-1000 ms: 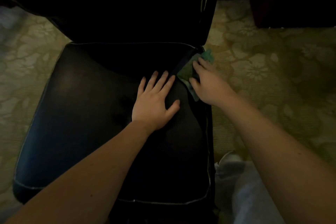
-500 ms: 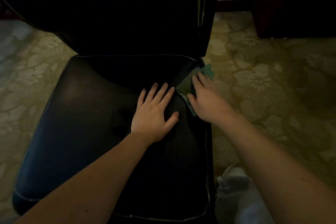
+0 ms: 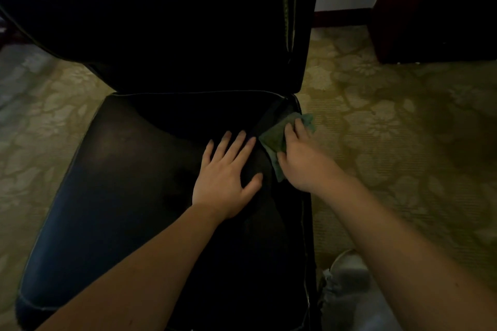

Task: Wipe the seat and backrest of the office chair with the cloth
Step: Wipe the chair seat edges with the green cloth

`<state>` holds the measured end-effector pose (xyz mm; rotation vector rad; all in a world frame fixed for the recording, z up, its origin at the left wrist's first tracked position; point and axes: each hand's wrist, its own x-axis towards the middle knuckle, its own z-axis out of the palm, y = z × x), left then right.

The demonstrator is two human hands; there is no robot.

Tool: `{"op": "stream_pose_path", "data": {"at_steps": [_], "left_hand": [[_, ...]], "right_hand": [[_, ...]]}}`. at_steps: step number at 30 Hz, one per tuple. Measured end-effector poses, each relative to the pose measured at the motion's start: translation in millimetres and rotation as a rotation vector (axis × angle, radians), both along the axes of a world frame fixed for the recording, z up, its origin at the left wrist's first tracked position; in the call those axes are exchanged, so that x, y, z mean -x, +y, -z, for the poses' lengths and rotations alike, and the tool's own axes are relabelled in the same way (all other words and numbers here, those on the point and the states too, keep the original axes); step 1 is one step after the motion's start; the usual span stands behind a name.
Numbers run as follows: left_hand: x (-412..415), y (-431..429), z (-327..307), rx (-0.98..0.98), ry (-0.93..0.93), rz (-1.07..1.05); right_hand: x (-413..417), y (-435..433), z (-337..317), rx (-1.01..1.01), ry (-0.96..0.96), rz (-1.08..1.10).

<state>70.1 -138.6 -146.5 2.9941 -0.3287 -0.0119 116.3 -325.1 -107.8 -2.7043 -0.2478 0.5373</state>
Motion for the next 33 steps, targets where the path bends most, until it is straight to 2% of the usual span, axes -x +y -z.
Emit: {"op": "stream_pose_path", "data": {"at_steps": [9,17,24,29,33], "left_hand": [[0.0,0.9,-1.5,0.016,0.006,0.004],[-1.9,1.3,-0.9,0.018,0.019,0.004],[-4.3,0.0,-6.9,0.01,0.066,0.011],[-9.9,2.2,-23.7,-0.076,0.207,0.053],[6.7,-4.3,-28.6,-0.135,0.147,-0.004]], "right_hand": [[-15.4,1.9,6.4,-0.07,-0.072,0.062],[-1.3,-5.5,1.5,-0.02,0.027,0.009],[-10.5,-5.5,7.0,-0.109,-0.071,0.069],[5.2,-9.6,4.6,-0.071,-0.045,0.053],[16.3,-11.9,6.4,-0.097,-0.045,0.063]]}}
